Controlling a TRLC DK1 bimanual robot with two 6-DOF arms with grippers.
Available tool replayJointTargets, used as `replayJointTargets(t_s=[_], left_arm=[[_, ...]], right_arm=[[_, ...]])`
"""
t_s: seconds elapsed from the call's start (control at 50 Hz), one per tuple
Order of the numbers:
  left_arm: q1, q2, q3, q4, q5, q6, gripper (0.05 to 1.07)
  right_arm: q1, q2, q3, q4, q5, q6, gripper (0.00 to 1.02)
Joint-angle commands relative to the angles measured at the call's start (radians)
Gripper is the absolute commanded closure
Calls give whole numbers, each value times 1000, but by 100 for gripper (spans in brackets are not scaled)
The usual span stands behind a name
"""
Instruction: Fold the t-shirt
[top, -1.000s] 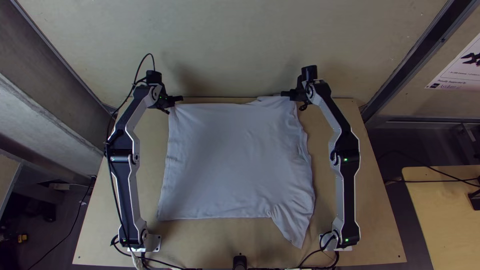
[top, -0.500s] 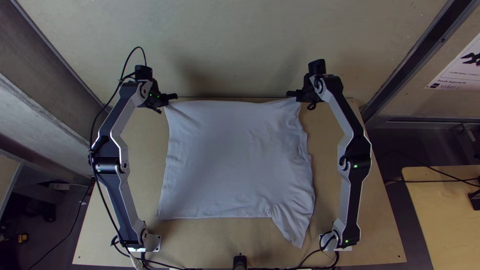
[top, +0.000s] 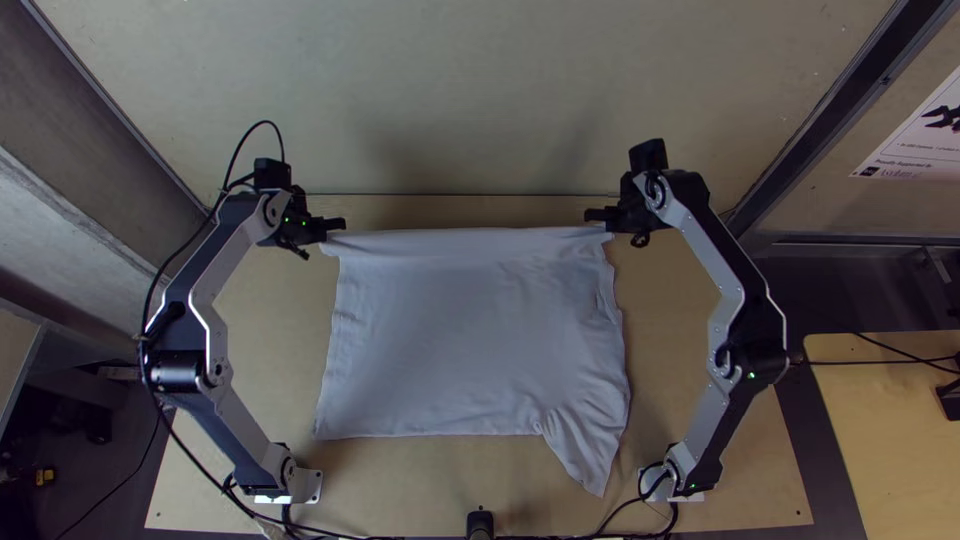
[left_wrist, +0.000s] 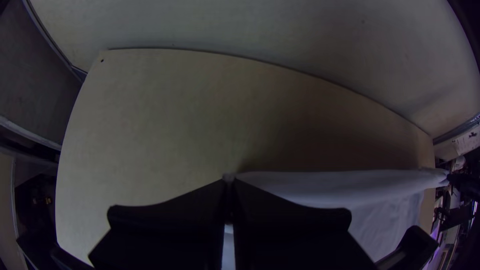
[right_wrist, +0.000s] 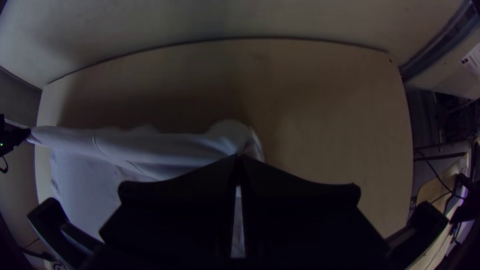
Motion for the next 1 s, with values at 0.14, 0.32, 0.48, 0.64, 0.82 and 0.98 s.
replayJointTargets(t_s=[0.14,0.32,0.48,0.64,0.82,0.98], left_arm=[[15,-157,-239,62,-7,24,104],[12,-208,-387,132,-9,32,104],[16,-215,-446,162,-9,39,104],[15,-209,-485,200,-10,46,104],[4,-194,-494,221,-15,47,61],[4,-221,-476,215,-15,47,10]], right_arm=[[-4,-182,-260,53,53,17,100],[7,-250,-418,99,66,29,100],[7,-267,-550,167,70,31,100],[8,-242,-649,228,70,32,100],[5,-213,-708,272,70,44,98],[-25,-247,-700,246,72,67,21]])
